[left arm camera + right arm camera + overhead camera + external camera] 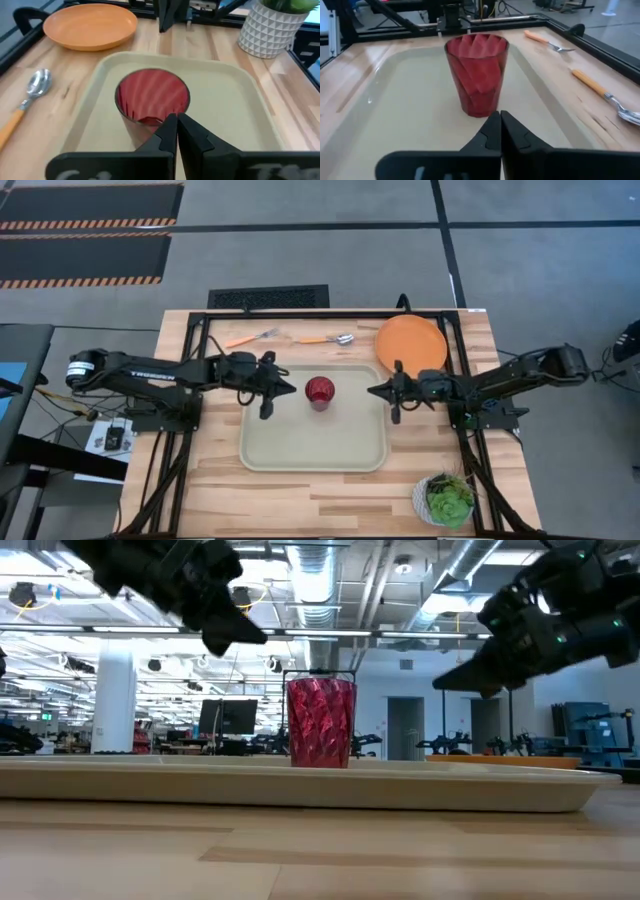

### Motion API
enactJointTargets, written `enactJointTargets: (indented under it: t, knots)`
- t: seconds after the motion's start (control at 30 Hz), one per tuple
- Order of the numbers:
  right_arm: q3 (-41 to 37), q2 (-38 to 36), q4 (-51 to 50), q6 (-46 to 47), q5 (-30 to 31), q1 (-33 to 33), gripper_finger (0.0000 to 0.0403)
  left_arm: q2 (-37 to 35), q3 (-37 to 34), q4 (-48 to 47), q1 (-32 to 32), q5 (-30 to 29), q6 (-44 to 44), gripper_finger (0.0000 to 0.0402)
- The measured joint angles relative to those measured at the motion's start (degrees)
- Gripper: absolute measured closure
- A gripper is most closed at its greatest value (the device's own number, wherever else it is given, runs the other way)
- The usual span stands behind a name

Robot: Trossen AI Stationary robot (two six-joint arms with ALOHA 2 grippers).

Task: Pick and place plate/cup/fork/spoon on tray
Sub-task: Put the red glass on the gray serving tray

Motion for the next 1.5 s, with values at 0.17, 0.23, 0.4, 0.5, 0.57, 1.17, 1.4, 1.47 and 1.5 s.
enactJointTargets:
  t: [0.17,0.23,0.4,0.5,0.57,1.17,1.4,1.47,1.5]
  knots:
    - [-0.8,-0.6,1.2,0.2,0.3,-0.1,0.0383,1.1,6.9,-8.0,-2.1,-0.7,0.0,0.0367]
    - [-0.8,-0.5,0.9,0.7,-0.1,0.4,0.0384,2.8,8.7,-9.3,-2.5,-0.7,-0.2,0.0347]
    - [-0.8,-0.5,1.0,0.8,-0.3,1.5,0.0391,10.9,14.8,-11.7,-3.9,-0.9,1.1,0.0301]
    - [-0.8,-0.5,1.3,-0.2,-0.3,1.5,0.0391,16.7,20.6,-17.3,-4.0,-1.1,2.9,0.0284]
    - [-0.8,-0.5,1.3,-0.2,-0.3,1.5,0.0387,20.2,25.0,-21.3,-4.0,-1.2,3.9,0.0278]
    - [-0.8,-0.4,1.7,-0.7,-0.4,1.5,0.0383,34.0,40.4,-39.4,-5.5,-6.7,9.0,0.0271]
    - [-0.8,-0.4,1.8,-0.8,-0.4,1.4,0.0390,34.7,40.4,-38.4,-6.0,-7.4,9.7,0.0271]
    - [-0.8,-0.4,1.8,-0.8,-0.4,1.4,0.0389,34.7,40.4,-39.0,-6.0,-7.0,9.9,0.0275]
    - [-0.8,-0.4,1.8,-0.8,-0.4,1.5,0.0387,34.7,40.4,-39.1,-5.9,-6.5,10.0,0.0278]
